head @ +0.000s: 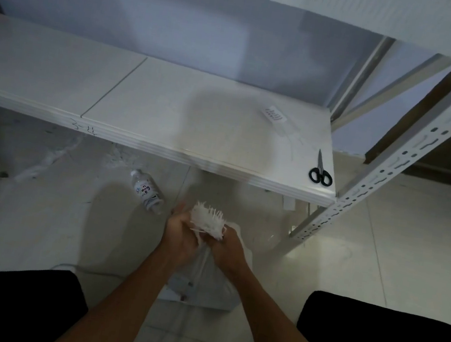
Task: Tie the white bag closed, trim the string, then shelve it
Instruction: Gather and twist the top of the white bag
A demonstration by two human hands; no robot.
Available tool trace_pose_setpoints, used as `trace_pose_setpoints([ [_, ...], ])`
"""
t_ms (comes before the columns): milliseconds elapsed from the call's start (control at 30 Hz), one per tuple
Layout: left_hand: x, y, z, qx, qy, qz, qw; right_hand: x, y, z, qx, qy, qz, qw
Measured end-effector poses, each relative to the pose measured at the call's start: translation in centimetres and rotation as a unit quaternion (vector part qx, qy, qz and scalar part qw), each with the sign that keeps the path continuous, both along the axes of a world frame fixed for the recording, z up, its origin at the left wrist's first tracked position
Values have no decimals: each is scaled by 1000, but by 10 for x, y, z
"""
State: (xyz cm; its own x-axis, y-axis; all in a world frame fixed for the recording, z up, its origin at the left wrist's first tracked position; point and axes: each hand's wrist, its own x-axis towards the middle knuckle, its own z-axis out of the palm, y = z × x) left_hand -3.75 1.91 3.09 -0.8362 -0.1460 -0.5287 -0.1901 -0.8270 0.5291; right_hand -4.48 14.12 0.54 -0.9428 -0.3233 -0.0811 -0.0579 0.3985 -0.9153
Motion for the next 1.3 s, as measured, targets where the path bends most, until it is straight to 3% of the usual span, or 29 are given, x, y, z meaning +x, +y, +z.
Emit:
trace_pose_setpoints([
  [67,-2,-7,-1,-219,7,-10,976,-9,5,3,-1,-13,-21,1000],
  [133,-1,-24,-7,-431,60,-62,898,-19,12,4,8,-26,-32,999],
  [267,15,-33,-20,-509,109,-282,806,-38,18,3,21,-28,-39,999],
  [333,19,-16,-28,-604,61,-364,707,-42,18,9,12,-26,-22,999],
  [367,19,-5,-31,-646,40,-371,666,-45,17,11,1,-24,-12,1000],
  [500,5,30,-38,-715,-19,-287,637,-52,11,15,-37,-58,-12,998],
  [600,-8,47,-51,-803,-30,-211,556,-58,13,13,-52,-99,-17,994],
  [667,-15,55,-54,-830,-23,-196,521,-60,20,12,-63,-127,-33,989],
  [833,-20,66,-62,-830,-39,-157,534,-62,30,8,-43,-135,-17,990],
  [1100,-15,61,-53,-776,-39,-88,623,-53,25,12,-18,-93,18,995],
  [1300,-16,51,-55,-775,-59,-123,617,-57,28,20,29,-28,2,999],
])
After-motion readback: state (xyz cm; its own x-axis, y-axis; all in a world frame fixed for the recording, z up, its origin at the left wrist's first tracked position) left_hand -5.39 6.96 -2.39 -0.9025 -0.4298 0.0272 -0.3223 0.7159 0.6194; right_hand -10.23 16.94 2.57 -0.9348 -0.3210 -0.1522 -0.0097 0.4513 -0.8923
